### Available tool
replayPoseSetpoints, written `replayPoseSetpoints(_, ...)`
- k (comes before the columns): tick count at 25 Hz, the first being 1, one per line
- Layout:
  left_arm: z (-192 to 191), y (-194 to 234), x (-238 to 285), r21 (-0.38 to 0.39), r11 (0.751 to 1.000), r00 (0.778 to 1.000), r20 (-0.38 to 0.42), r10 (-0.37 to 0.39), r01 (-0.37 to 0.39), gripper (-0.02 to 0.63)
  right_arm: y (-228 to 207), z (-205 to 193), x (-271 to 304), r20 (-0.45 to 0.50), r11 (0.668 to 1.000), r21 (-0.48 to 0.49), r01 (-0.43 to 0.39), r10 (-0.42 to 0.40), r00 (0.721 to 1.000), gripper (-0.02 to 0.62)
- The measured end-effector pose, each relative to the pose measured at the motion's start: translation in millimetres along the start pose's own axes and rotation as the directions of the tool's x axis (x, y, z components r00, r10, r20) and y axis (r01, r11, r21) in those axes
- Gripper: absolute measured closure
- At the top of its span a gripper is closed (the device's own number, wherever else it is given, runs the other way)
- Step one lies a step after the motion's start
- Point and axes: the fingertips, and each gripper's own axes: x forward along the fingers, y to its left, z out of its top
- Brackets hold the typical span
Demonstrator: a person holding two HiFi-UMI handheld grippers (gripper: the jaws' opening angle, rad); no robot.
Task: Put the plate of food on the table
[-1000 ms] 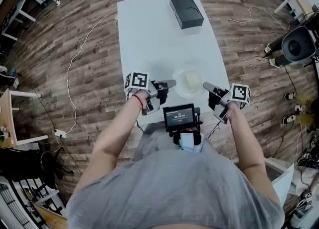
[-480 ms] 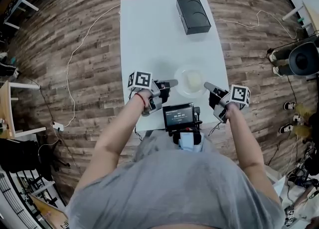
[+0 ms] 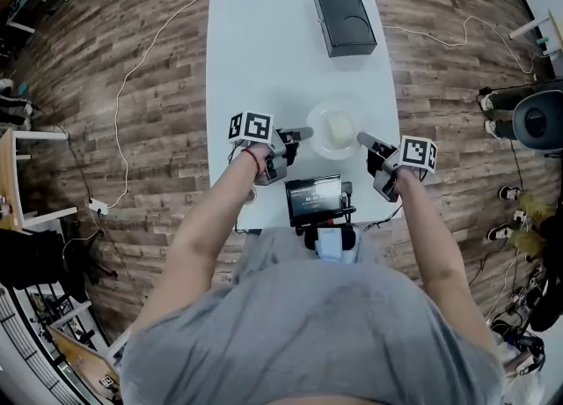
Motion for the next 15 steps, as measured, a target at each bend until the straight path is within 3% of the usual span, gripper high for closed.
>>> replayPoseSetpoints(5,4.1,17.3,10.4,0.000,1.000,0.999,0.024,0.028,-0.028,0.578,-18.7,7.1,8.1,-0.011,0.999,-0.037,-0.005,0.005,1.000,0.557)
replayPoseSetpoints(15,17.0,41.6,28.9,-0.004,0.997,0.997,0.026,0.077,-0.077,0.578,-54.9,14.3,26.6,-0.049,1.000,0.010,0.024,-0.024,0.998,0.555)
